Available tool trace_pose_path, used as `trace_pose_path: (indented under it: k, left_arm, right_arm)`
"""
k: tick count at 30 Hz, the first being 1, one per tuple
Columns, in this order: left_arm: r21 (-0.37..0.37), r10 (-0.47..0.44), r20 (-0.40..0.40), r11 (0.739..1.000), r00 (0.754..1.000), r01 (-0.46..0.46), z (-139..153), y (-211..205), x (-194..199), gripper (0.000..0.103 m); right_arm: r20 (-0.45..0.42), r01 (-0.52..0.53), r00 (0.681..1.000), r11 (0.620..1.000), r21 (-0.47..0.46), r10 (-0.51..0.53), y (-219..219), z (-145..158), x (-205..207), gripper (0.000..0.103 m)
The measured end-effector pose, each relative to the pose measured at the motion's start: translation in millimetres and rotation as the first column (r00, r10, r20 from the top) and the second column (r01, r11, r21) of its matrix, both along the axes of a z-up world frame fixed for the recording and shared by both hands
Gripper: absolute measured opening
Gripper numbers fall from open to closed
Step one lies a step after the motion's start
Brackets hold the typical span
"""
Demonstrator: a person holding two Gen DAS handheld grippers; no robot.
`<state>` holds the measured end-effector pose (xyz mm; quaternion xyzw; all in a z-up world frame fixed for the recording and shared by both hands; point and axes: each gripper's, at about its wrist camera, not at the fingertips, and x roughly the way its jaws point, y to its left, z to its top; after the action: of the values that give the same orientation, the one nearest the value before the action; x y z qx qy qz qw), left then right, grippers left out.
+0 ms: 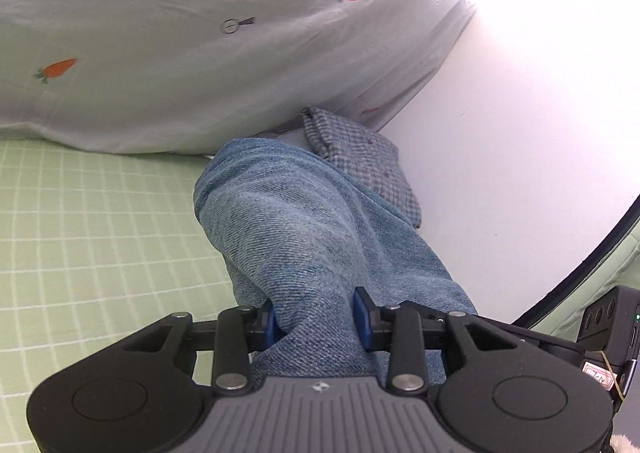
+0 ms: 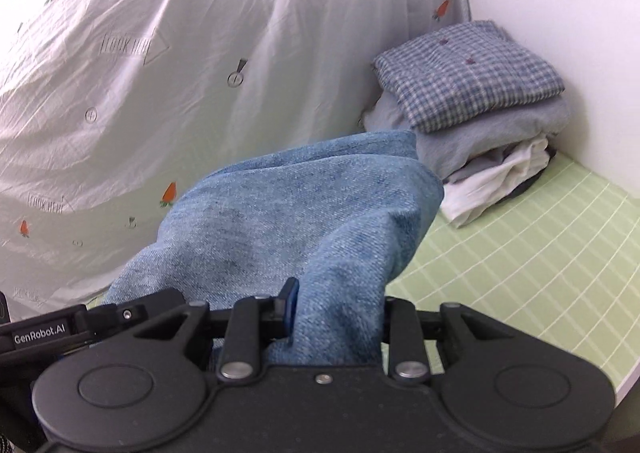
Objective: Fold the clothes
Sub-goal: 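Carry the jeans bundle with both grippers onto the clothes stack and release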
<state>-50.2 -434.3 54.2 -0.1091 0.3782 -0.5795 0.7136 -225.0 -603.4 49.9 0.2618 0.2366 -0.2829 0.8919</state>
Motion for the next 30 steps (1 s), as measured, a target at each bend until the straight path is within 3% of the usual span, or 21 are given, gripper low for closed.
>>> trace_pose_path:
  k: [5,11,16,18,19,22,24,25,27,28,30]
  left_arm:
    - [-0.096,0.038,0.01,0.995,0.999,-0.037,23.5,-91.8,-33.4,0.037]
    - [-0.209,0.059,0.03,0.977,0.998,-0.051,63.1,-195.5,-39.8,0.037]
    - [-0.297,0.078,0.049,0.953,0.996,-0.06,96.4,-281.3,-42.5,0.037]
    - [-0.298,0.091,0.083,0.953,0.992,-0.062,104.7,-311.5,-27.9,0.038]
    - [-0.272,0.108,0.113,0.96,0.988,-0.074,101.6,-326.1,-20.3,0.039]
    - [-0.102,0.178,0.243,0.982,0.954,-0.157,74.3,-371.8,2.5,0.054]
    - [0.007,0.208,0.333,0.975,0.92,-0.223,56.2,-402.3,17.7,0.055]
    - [0.041,0.221,0.352,0.967,0.91,-0.25,45.8,-411.9,23.8,0.055]
    - [0.056,0.25,0.309,0.958,0.918,-0.28,20.9,-414.4,31.5,0.06]
    - [0.063,0.265,0.287,0.953,0.92,-0.295,8.5,-415.7,35.3,0.064]
    - [0.08,0.285,0.23,0.947,0.931,-0.31,-6.9,-417.2,42.0,0.084]
  right_arm:
    - [0.055,0.004,0.998,0.995,-0.098,0.001,-81.4,28.4,-37.6,0.028]
    - [0.127,0.006,0.992,0.979,-0.205,0.021,-186.3,79.3,-72.6,0.028]
    - [0.18,0.002,0.982,0.95,-0.312,0.057,-266.8,120.9,-59.1,0.028]
    - [0.198,0.009,0.978,0.942,-0.336,0.061,-299.2,127.1,-42.3,0.028]
    - [0.201,0.013,0.978,0.938,-0.346,0.06,-314.8,125.7,-31.0,0.029]
    - [0.167,0.045,0.986,0.928,-0.37,0.018,-363.8,100.6,12.0,0.04]
    - [0.064,0.092,0.995,0.901,-0.423,-0.071,-384.1,65.6,45.3,0.057]
    - [0.006,0.105,0.993,0.889,-0.446,-0.114,-391.4,46.8,60.8,0.059]
    - [-0.087,0.105,0.983,0.878,-0.468,-0.164,-400.5,10.0,84.7,0.056]
    - [-0.08,0.113,0.982,0.87,-0.479,-0.172,-400.6,-3.4,88.9,0.053]
    - [-0.064,0.123,0.981,0.842,-0.525,-0.183,-397.0,-19.2,91.7,0.054]
